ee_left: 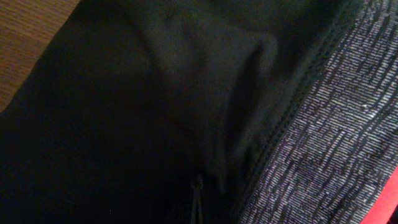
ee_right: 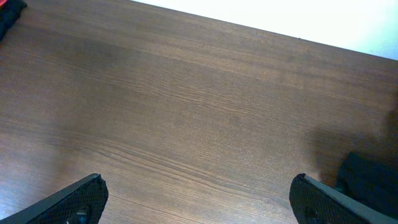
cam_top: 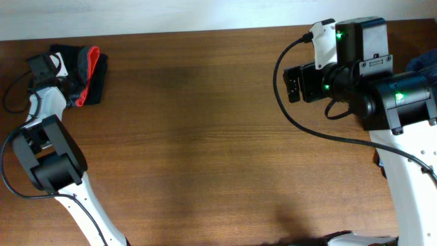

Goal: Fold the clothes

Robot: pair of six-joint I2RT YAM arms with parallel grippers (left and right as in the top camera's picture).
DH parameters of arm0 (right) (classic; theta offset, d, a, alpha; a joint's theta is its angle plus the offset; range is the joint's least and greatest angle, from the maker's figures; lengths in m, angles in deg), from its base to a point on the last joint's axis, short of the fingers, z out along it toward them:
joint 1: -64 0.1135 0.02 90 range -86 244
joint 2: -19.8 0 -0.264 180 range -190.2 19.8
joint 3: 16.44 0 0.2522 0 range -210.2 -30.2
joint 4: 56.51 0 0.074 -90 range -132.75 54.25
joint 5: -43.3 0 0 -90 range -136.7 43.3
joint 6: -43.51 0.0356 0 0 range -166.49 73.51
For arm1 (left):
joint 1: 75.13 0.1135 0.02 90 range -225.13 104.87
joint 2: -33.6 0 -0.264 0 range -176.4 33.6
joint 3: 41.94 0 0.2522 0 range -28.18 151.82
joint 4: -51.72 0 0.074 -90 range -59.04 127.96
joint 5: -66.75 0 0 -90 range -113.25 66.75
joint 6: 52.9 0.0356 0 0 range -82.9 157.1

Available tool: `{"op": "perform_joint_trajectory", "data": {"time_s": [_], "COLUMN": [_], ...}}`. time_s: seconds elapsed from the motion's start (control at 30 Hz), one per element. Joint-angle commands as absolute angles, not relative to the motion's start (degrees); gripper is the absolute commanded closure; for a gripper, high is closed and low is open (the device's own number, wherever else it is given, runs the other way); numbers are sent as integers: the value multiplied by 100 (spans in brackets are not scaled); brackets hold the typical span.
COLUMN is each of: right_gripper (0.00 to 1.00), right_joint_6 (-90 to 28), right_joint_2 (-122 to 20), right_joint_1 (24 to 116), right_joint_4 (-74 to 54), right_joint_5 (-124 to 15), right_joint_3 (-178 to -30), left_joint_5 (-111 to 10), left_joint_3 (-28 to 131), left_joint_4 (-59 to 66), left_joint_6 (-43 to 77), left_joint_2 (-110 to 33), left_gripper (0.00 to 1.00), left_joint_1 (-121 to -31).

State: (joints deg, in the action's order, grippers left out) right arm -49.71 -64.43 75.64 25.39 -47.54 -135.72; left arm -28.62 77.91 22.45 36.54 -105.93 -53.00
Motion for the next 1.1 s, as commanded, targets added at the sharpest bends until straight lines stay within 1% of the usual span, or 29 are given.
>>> {"op": "perform_joint_trajectory", "data": {"time_s": [0.0, 0.33, 0.47, 0.6, 0.7, 0.8, 0.87, 0.93, 1.07], "right_gripper": [1, 1, 1, 1, 1, 1, 1, 1, 1], "right_joint_6": [-4969, -4969, -4969, -4969, -4969, -4969, -4969, -4969, -4969], "right_joint_2": [-6469, -6469, -6469, -6469, -6467, -6405, -6342, -6244, -6071], "right_joint_1": [7599, 7599, 7599, 7599, 7599, 7599, 7599, 7599, 7599], "right_joint_4": [2539, 2539, 2539, 2539, 2539, 2539, 2539, 2539, 2539], "right_joint_5": [-4660, -4660, -4660, -4660, -4660, -4660, -4660, -4660, -4660], "right_joint_3": [-13559, -13559, -13559, -13559, -13559, -13559, -13559, -13559, -13559], "left_joint_5": [-3142, -3144, -3144, -3214, -3795, -4711, -5063, -5063, -4569], "left_joint_3": [7716, 8785, 8984, 8984, 8984, 8984, 8984, 8984, 8986], "left_joint_4": [2147, 1692, 1085, 173, -312, -305, -260, -240, -133], "left_joint_6": [3514, 3516, 3519, 3538, 3538, 3536, 3536, 3538, 3538], "left_joint_2": [-10982, -10507, -10247, -10125, -10125, -10079, -10007, -9906, -9760], "left_gripper": [100, 100, 100, 100, 100, 100, 100, 100, 100], "left_joint_1": [-5401, -5401, -5405, -5412, -5456, -5606, -5759, -5987, -6505]}}
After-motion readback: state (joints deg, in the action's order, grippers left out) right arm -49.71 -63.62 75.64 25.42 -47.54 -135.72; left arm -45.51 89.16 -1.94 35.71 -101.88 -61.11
